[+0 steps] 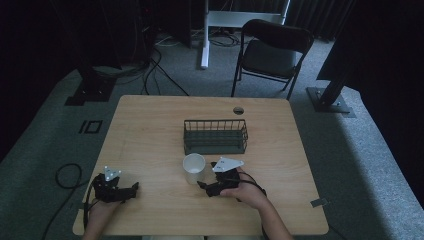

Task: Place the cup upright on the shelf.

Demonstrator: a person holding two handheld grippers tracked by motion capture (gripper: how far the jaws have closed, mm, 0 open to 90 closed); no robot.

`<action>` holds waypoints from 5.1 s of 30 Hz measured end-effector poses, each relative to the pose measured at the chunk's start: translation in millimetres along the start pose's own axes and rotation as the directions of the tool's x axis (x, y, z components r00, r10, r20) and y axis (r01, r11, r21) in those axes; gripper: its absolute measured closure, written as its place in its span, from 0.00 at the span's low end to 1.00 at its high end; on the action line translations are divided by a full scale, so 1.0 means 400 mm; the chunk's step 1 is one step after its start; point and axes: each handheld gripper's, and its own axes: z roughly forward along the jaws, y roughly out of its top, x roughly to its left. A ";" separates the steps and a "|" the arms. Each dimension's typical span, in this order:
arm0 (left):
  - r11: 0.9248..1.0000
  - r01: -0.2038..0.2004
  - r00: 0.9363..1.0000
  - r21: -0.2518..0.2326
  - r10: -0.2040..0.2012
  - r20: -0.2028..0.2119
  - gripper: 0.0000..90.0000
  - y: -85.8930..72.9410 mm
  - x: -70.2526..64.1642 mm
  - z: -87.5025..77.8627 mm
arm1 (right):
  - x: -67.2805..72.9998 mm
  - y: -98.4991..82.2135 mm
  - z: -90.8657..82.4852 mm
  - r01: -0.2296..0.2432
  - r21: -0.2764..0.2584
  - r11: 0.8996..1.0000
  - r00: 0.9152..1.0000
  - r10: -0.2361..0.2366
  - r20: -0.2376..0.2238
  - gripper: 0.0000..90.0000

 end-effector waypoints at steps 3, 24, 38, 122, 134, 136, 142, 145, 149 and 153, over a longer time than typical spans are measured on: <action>1.000 0.001 1.000 -0.002 -0.001 0.000 0.01 0.000 0.000 0.000 | -0.001 0.015 0.005 0.009 -0.007 1.000 1.000 -0.009 0.000 0.15; 1.000 -0.004 1.000 -0.003 0.004 0.005 0.01 0.000 0.000 0.000 | 0.014 0.075 0.057 0.019 -0.028 0.999 1.000 -0.019 -0.019 0.18; 1.000 -0.005 1.000 -0.002 0.005 0.005 0.01 0.000 0.000 0.000 | 0.020 0.092 0.080 -0.006 -0.017 1.000 1.000 0.006 -0.009 0.22; 1.000 -0.007 1.000 -0.001 0.007 0.007 0.01 0.000 0.001 0.000 | -0.183 0.299 0.103 -0.179 -0.156 0.971 0.922 0.221 0.317 0.22; 1.000 -0.007 1.000 -0.001 0.007 0.007 0.01 0.000 0.001 0.000 | -0.185 0.275 0.151 -0.207 -0.120 0.971 0.921 0.235 0.311 0.22; 1.000 -0.007 1.000 -0.002 0.007 0.007 0.01 0.000 0.001 0.000 | -0.186 0.271 0.154 -0.208 -0.114 0.971 0.922 0.234 0.309 0.22; 1.000 -0.007 1.000 -0.002 0.007 0.007 0.01 0.000 0.001 0.000 | -0.184 0.268 0.159 -0.205 -0.127 0.970 0.919 0.236 0.315 0.22; 1.000 -0.007 1.000 -0.001 0.007 0.007 0.01 0.000 0.001 0.000 | -0.183 0.266 0.160 -0.205 -0.132 0.970 0.918 0.238 0.317 0.22; 1.000 -0.007 1.000 -0.002 0.007 0.007 0.01 0.000 0.001 0.000 | -0.184 0.267 0.158 -0.198 -0.125 0.972 0.928 0.226 0.295 0.22; 1.000 -0.007 1.000 -0.002 0.007 0.007 0.01 0.000 0.001 0.000 | -0.182 0.265 0.158 -0.152 -0.104 0.983 0.936 0.177 0.304 0.17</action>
